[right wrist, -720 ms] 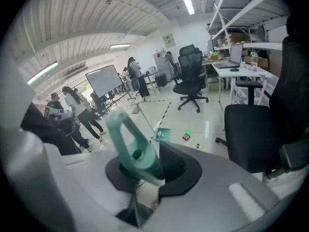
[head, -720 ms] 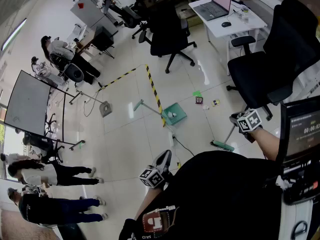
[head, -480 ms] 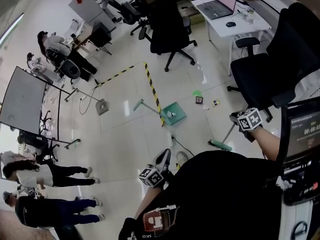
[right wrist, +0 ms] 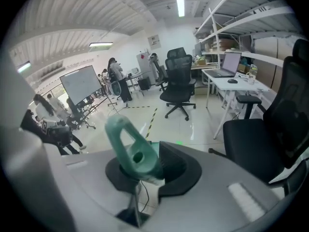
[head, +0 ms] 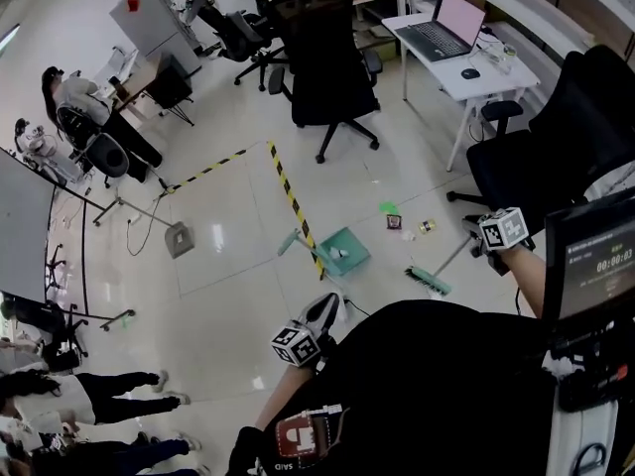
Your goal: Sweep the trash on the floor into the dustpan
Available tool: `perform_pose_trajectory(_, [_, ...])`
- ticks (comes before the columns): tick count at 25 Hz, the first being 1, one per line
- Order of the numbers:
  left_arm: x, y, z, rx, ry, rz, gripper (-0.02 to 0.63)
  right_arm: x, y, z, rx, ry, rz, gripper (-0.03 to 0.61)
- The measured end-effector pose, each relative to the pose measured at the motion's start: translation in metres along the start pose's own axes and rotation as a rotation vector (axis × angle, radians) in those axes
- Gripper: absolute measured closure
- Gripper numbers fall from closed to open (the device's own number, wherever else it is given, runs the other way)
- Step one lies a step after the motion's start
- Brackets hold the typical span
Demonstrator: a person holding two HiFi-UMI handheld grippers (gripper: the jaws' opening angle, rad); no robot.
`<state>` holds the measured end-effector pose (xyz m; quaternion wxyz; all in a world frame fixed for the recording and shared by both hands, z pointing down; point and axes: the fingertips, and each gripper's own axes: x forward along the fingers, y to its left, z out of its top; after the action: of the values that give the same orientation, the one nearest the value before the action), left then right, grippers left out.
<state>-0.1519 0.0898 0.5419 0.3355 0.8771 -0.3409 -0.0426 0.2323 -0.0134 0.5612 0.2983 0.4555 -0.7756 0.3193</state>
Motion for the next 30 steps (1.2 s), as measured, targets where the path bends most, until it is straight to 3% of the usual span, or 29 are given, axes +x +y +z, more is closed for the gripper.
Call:
perform_pose_trajectory(6, [0.012,0.06,0.043,-0.022,0.026,0.01,0.618,0.041,-0.022,0.09,-0.001,-0.037,-0.064,0.535])
perform_pose_trajectory(13, [0.073,0.102,0.093,-0.035,0.026,0.155,0.618,0.119,-0.129,0.178,0.067,-0.07,-0.082,0.535])
perform_pose_trajectory(17, [0.104,0.107,0.115,-0.055,-0.034,0.259,0.618,0.172,-0.202,0.213,0.092,-0.054,-0.093,0.535])
perform_pose_trajectory(22, [0.138,0.116,0.103,-0.1,-0.012,0.309,0.618,0.227,-0.263,0.249,0.109,-0.045,-0.149,0.534])
perform_pose_trajectory(30, [0.158,0.136,0.052,-0.167,0.091,0.222,0.618,0.31,-0.287,0.259,0.029,0.008,-0.247,0.535])
